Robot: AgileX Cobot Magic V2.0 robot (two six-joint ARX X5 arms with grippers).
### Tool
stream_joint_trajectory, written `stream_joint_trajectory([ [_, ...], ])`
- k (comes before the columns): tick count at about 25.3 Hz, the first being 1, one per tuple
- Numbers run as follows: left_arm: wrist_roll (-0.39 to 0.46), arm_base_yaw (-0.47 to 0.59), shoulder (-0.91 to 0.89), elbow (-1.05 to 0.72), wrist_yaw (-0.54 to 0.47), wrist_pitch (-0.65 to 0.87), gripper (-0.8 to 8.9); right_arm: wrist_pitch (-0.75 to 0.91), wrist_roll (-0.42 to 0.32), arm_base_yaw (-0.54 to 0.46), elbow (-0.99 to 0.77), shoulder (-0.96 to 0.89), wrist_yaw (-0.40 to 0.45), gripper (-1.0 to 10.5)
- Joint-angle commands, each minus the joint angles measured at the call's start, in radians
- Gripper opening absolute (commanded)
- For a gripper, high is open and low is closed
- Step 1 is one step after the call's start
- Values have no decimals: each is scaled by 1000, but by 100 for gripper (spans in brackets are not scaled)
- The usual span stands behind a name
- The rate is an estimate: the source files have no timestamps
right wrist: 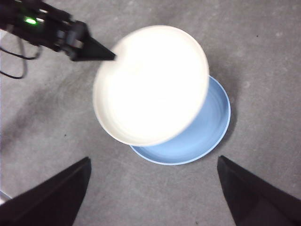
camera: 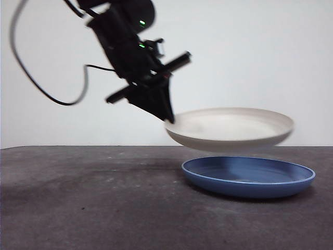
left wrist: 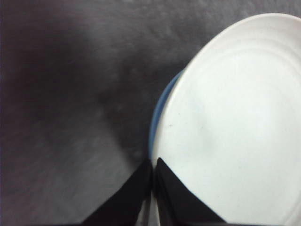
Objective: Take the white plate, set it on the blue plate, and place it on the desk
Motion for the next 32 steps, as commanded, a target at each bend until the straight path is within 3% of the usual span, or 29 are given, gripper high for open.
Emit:
stream_joint_trajectory([
  [1,-7,-27,79,79,-10,-14,9,2,16,3,18,-5,0,430],
  [7,-6,-62,182,172,-30,-58,9,-21,16,3,18,-11,4,430],
  [18,31,-72,199,176,-56,-81,20,-22,15,3,18,-11,3,430],
  [19,31,-72,199,176,-56,-84,52,-22,15,3,18,-11,3,430],
  [24,40,-84,199,177,-55,-81,392,-21,14,3,18,-11,4,430],
  [32,84,-82,158,259,-55,-185,406,-22,15,3,18,-11,29,430],
])
